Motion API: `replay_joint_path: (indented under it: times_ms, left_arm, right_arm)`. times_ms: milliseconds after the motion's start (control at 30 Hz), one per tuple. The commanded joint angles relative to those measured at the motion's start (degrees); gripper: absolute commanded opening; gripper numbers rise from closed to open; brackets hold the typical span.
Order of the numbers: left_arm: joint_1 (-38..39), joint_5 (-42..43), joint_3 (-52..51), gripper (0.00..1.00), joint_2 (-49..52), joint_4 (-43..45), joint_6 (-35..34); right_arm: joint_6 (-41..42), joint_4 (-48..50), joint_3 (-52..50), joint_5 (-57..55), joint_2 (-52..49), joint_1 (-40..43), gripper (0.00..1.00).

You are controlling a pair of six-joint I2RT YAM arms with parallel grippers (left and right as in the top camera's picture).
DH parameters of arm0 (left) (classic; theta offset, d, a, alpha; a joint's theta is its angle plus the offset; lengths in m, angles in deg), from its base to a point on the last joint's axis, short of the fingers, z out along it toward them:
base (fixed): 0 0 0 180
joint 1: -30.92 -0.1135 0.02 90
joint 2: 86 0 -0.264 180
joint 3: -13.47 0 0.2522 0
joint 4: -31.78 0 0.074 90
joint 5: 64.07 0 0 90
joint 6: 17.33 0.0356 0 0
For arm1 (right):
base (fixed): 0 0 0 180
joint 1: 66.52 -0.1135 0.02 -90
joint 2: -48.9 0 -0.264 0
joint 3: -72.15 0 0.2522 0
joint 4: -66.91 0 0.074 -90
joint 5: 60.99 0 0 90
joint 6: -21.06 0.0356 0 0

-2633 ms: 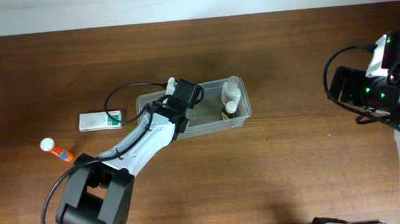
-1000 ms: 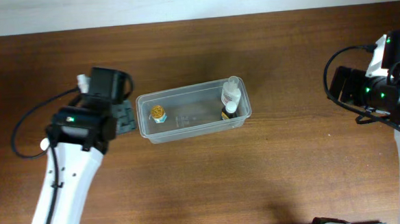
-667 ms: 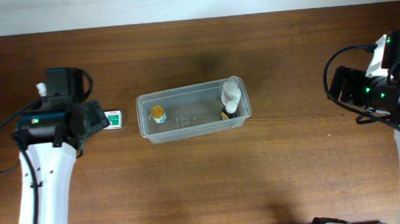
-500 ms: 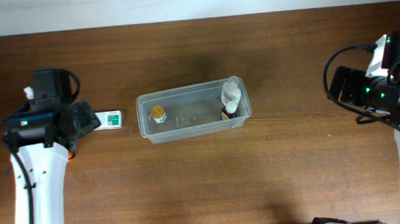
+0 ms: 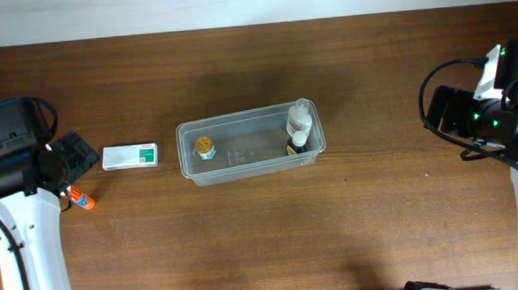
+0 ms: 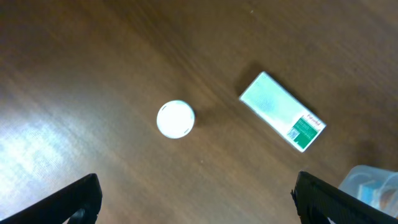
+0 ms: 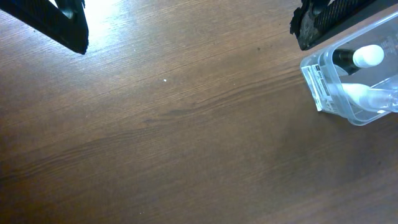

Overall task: Pack container
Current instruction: 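Lower the left gripper onto the orange tube and grasp it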

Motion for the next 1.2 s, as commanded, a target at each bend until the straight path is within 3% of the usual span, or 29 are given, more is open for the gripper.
replay_joint_path:
  times_ms: [0, 733, 1167]
  left_arm:
    - [-0.2, 1.0, -0.3, 0.99, 2.1, 1.3, -0.3]
    - [-3.2, 0.8, -0.3, 0.99, 17.1, 4.2, -0.3]
    - [-4.8, 1.1, -1.2, 0.89, 18.6, 4.3, -0.4]
  right_arm:
    - [0.7, 0.0, 1.0, 0.1, 0.0, 0.4, 0.98]
    - [0.7, 0.0, 1.0, 0.1, 0.0, 0.4, 0.98]
    - [0.7, 0.0, 1.0, 0.1, 0.0, 0.4, 0.98]
